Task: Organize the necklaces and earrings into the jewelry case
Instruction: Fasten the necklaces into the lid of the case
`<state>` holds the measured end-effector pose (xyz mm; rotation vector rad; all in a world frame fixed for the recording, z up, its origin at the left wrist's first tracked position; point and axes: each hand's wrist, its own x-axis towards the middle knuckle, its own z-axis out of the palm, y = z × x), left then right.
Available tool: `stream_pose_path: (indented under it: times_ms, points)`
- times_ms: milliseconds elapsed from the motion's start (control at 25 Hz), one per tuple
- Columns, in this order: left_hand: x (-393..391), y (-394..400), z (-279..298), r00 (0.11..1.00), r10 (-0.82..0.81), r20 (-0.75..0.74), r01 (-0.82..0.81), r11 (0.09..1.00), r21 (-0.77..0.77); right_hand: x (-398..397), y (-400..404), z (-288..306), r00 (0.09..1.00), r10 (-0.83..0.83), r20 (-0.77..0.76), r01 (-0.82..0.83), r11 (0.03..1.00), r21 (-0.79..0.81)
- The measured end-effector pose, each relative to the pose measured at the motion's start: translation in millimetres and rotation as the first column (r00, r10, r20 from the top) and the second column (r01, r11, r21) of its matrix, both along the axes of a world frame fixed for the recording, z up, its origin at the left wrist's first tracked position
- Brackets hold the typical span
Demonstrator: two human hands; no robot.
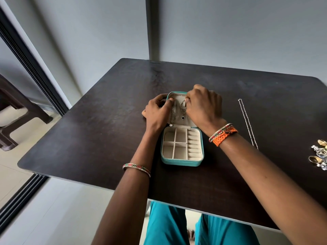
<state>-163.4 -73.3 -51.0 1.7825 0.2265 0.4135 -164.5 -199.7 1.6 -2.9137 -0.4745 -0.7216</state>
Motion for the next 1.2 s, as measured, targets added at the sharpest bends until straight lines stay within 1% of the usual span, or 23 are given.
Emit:
stream_pose_path:
  times_ms: [200,360,480,640,680,760,840,1000,1120,1200]
  points:
    - [-1.5,-1.1,2.3,0.999,0.022,0.038,-0.022,1.0,0.005,-12.0,1.4,7.8,0.998,0.059,-0.006,-0.059,0.993,-0.102]
    - [-3.3,-2.3,4.7,0.997,0.048,0.053,-0.049,0.999,0.014,-18.9,0.4,1.0,0.997,0.082,0.005,-0.08,0.984,-0.159]
    - [-3.9,-2.6,3.6,0.997,0.052,0.058,-0.052,0.999,-0.005,-19.8,-3.1,-3.6,0.996,0.085,0.012,-0.082,0.986,-0.144]
    - [-6.8,-3.3,6.0,0.995,0.055,0.078,-0.053,0.998,-0.032,-20.4,-11.2,-4.0,0.997,0.069,0.023,-0.069,0.998,-0.011]
    - [-7.7,-3.7,6.8,0.994,0.061,0.092,-0.057,0.998,-0.035,-22.1,-11.2,-4.1,0.998,0.066,0.014,-0.067,0.997,0.046]
    - [-10.1,-5.5,9.0,0.989,0.08,0.124,-0.077,0.997,-0.031,-24.1,-10.1,-5.5,0.999,0.035,-0.027,-0.028,0.977,0.211]
    - [-11.8,-7.8,10.4,0.982,0.105,0.158,-0.102,0.994,-0.026,-26.0,-7.3,-8.3,0.995,0.004,-0.101,0.032,0.933,0.357]
    - [-12.8,-8.8,9.4,0.966,0.141,0.218,-0.14,0.99,-0.023,-34.4,-0.3,-11.5,0.976,-0.003,-0.219,0.128,0.82,0.558]
    - [-13.0,-9.0,9.0,0.961,0.153,0.229,-0.154,0.988,-0.013,-41.7,1.7,-14.7,0.954,-0.005,-0.3,0.208,0.73,0.651]
    - [-14.6,-10.4,9.2,0.955,0.189,0.227,-0.197,0.98,0.01,-43.9,2.6,-17.6,0.941,-0.006,-0.339,0.245,0.704,0.667]
